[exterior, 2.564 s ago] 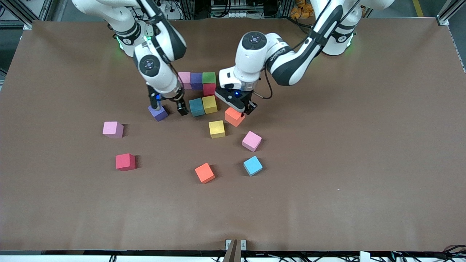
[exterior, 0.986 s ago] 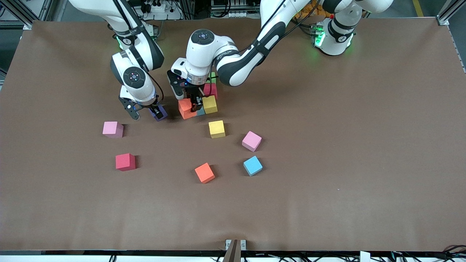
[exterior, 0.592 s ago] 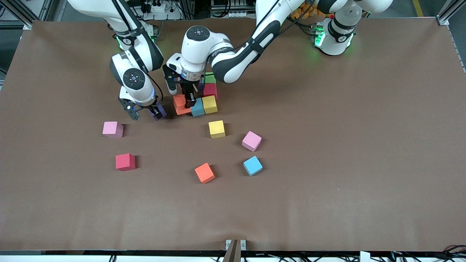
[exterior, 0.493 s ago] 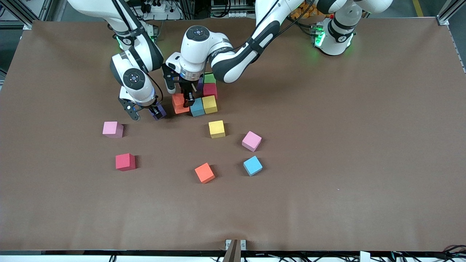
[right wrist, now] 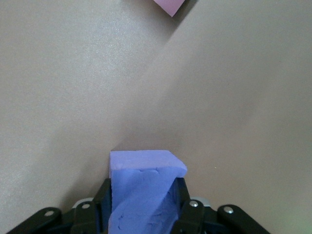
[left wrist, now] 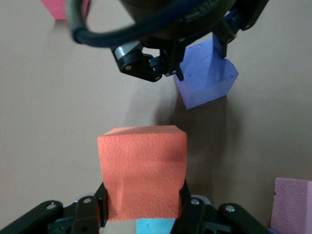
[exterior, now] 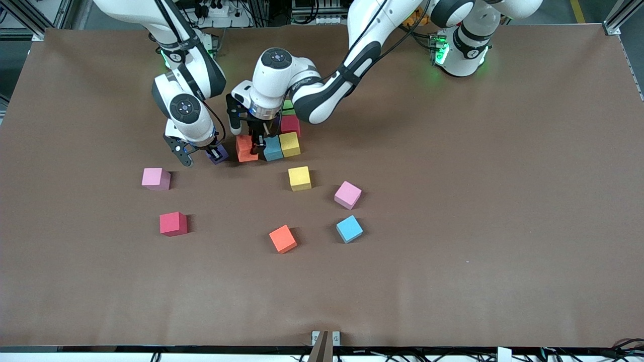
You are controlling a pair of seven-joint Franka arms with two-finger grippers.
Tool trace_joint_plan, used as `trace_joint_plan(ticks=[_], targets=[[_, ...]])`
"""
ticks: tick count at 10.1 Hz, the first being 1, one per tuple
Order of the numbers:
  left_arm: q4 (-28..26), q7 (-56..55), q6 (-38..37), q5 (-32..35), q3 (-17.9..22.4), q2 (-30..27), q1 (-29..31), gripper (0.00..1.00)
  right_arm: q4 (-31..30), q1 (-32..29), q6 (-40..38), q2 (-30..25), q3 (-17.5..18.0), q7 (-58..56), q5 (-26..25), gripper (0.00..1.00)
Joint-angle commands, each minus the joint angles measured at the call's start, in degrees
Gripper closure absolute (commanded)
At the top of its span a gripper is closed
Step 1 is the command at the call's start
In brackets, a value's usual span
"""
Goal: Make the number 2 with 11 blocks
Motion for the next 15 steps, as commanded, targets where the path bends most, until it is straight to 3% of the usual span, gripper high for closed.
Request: trace_joint_plan(ticks=[1, 3, 5, 8, 15], targets=[[4.9, 1.8, 0.3, -2.8, 1.3, 3.1, -1.7, 0.94, -1.0, -1.0, 1.1, 0.1, 0.5, -0.2, -1.1, 0.67], [5.2, 2.1, 0.3, -3.7, 2.6, 3.3, -2.8, 0.94, -1.1, -1.0, 1.1, 0.1, 0.5, -0.2, -1.1, 0.68], [5.1, 2.1, 0.3, -3.7, 2.9, 4.1, -3.2, 0.94, -2.1, -1.0, 2.5, 0.0, 0.5, -0.2, -1.1, 1.00], [5.0, 2.1, 0.3, -3.7, 3.0, 4.9, -4.0, 0.94, -2.9, -1.8, 4.7, -0.3, 0.5, -4.2, -1.1, 1.00], [4.8, 2.0, 0.3, -3.7, 4.0, 5.7, -4.6, 0.94, -2.1, -1.8, -0.1, -2.9, -0.1, -8.8, -1.1, 1.00]])
